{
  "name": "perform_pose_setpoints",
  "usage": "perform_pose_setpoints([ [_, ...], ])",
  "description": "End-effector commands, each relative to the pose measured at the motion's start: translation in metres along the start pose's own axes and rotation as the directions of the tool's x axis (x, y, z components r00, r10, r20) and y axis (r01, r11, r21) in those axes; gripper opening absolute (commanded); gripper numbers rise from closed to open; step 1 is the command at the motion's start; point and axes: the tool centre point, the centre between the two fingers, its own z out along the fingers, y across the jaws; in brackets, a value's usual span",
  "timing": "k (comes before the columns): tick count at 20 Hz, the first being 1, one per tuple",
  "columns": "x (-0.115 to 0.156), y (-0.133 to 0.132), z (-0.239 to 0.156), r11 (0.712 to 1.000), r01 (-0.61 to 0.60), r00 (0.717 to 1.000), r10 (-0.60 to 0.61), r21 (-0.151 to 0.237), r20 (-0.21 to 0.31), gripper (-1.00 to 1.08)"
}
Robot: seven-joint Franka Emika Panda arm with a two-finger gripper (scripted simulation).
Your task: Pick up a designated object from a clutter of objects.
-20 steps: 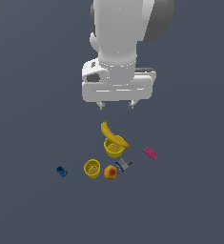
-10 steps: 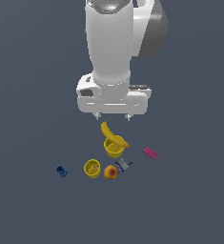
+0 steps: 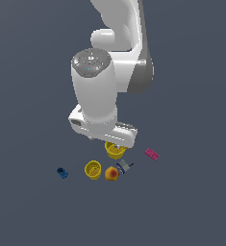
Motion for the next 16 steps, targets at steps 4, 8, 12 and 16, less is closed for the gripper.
perform_pose_setpoints([
  [4,0.030,0.015,0.048,0.988,-0.156,0.988,0.156,-0.006,-0.008,1.00],
  [8,0.045,0.025,0.077,0.970,-0.242,0.970,0.242,-0.012,-0.015,1.00],
  [12,0.055,0.033,0.098,0.953,-0.304,0.953,0.303,-0.016,-0.021,1.00],
  [16,0.061,0.039,0.113,0.940,-0.342,0.940,0.341,-0.019,-0.025,1.00],
])
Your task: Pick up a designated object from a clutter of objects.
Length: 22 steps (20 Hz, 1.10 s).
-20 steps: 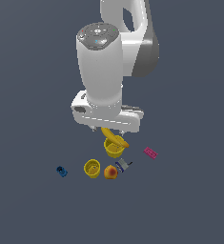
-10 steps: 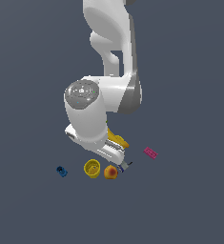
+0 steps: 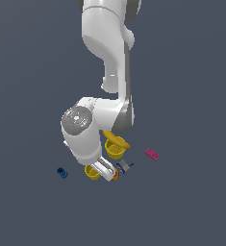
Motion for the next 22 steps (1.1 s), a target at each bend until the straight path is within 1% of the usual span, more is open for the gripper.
perform_pose_setpoints([
  [1,0.004,0.001,0.007,1.000,-0.022,1.000,0.022,-0.001,-0.003,1.00],
  [10,0.005,0.002,0.017,1.000,-0.030,1.000,0.030,-0.003,-0.003,1.00],
  [18,0.004,0.003,0.054,0.999,-0.033,0.999,0.033,-0.002,-0.004,1.00],
  [22,0.005,0.003,0.062,0.999,-0.033,0.999,0.033,-0.002,-0.004,1.00],
])
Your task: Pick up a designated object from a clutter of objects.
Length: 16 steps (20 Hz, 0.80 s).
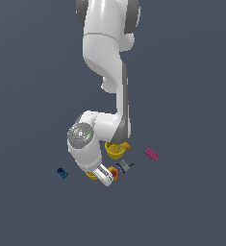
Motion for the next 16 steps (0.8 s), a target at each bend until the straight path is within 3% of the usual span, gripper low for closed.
perform_pose_setpoints([
  [1,0.0011,-0.0008,0.0018,1.000,0.000,1.000,0.000,0.001,-0.002,1.00],
  [2,0.0013,-0.0009,0.0017,1.000,0.000,1.000,0.000,0.001,-0.002,1.00],
  [3,0.0013,-0.0009,0.0017,1.000,0.000,1.000,0.000,0.001,-0.002,-1.00],
  [16,-0.0001,-0.0010,-0.0001,1.000,0.000,1.000,0.000,0.001,-0.002,-1.00],
])
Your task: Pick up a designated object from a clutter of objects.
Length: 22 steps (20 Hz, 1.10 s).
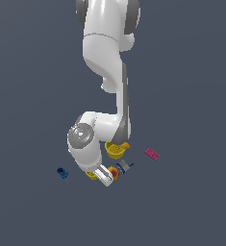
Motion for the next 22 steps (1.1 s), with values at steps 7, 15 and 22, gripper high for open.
perform_pose_setpoints([
  [7,-0.013,-0.001,-0.017,1.000,0.001,1.000,-0.001,0.001,-0.001,-1.00],
  [15,-0.046,-0.003,-0.057,1.000,0.000,1.000,0.000,0.002,0.000,-1.00],
  [22,-0.088,-0.005,-0.109,1.000,0.000,1.000,0.000,0.002,0.000,-1.00],
])
